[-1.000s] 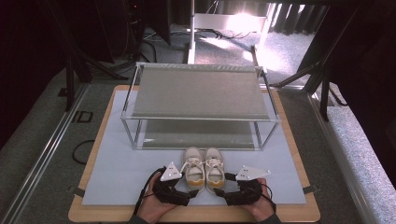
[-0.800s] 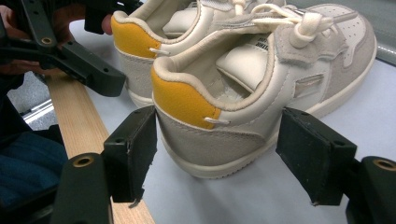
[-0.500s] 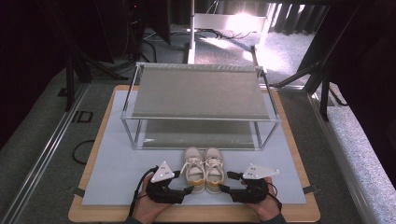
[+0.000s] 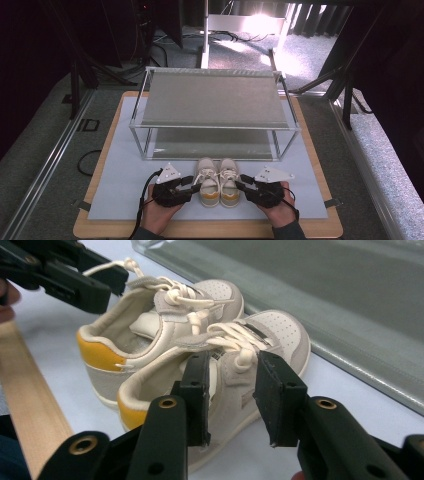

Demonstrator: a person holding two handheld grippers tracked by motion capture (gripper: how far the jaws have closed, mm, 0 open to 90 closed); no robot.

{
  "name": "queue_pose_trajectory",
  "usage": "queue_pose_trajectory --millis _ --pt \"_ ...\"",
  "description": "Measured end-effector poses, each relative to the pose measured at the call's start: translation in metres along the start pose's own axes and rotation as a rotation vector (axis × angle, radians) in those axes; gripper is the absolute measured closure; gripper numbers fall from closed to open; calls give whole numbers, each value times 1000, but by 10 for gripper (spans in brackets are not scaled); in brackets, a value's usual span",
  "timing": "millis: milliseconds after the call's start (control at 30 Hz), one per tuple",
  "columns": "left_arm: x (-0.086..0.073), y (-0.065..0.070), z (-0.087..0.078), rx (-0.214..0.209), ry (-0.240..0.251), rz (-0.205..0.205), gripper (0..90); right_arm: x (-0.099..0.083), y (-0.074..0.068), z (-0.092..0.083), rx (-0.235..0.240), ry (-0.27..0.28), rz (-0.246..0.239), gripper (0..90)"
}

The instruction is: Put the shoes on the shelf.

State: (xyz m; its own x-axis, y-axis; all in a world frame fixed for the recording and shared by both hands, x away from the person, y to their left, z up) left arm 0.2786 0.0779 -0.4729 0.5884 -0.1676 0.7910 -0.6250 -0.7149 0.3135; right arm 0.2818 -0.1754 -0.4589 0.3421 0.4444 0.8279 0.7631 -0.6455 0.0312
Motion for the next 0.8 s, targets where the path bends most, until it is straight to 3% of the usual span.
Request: queue_pose_trajectory --millis 167,367,633,700,800 --pt "6 1 3 18 1 6 532 -1 -1 9 -20 -53 17 610" --pt "9 12 14 39 -26 50 509 -2 -1 16 -35 -86 30 602" --pt "11 10 24 54 -22 31 525 -1 -2 19 -60 -113 30 609" --pt "10 8 24 88 -40 39 528 -1 -1 20 -61 -117 47 601" --pt "8 7 27 95 -64 29 523 0 0 22 -67 -125 66 594"
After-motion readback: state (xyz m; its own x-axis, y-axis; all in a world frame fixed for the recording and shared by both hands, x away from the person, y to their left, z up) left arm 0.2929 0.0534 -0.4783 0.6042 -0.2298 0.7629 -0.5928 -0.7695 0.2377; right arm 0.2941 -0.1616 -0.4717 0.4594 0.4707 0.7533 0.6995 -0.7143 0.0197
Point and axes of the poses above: each handheld gripper's, and its own axes: z roughly forward along the jaws, x roughly out of its top, y roughly to its right, the point moved 4 cm from there along z, roughly forward along the jaws, and after that the axes turned 5 degrees about -z, right-handed, at the moved point
